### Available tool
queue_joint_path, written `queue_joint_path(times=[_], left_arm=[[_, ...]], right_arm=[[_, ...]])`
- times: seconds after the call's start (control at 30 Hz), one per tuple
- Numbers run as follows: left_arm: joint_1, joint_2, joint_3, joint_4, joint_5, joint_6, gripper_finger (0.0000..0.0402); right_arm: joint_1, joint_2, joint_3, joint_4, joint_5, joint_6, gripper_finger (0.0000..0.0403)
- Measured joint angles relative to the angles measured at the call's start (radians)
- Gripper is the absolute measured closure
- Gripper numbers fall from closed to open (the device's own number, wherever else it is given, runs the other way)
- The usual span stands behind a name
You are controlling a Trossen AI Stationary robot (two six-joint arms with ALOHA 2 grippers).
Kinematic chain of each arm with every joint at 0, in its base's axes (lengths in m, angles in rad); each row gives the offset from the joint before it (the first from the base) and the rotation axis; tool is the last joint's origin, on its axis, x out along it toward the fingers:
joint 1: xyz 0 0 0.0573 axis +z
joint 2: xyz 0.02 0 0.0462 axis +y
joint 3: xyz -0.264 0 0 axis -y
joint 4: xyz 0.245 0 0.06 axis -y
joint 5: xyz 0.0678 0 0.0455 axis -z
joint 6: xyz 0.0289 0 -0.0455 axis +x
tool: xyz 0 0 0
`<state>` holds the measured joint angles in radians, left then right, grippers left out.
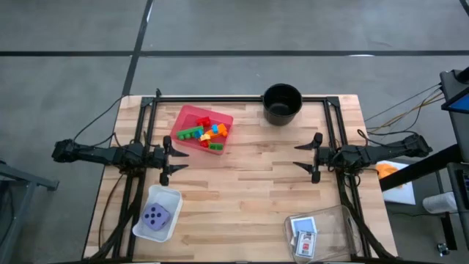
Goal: Pick & Place Toys
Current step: Return to Home Position
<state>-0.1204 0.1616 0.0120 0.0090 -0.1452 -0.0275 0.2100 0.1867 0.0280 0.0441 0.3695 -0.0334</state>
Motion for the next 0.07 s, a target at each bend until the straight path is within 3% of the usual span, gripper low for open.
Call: queue_joint_path(times=[0.07], left_arm=[[0.000,0.000,0.000,0.000,0.000,0.000,0.0208]], right_arm=[[0.000,0.000,0.000,0.000,0.000,0.000,0.0117]])
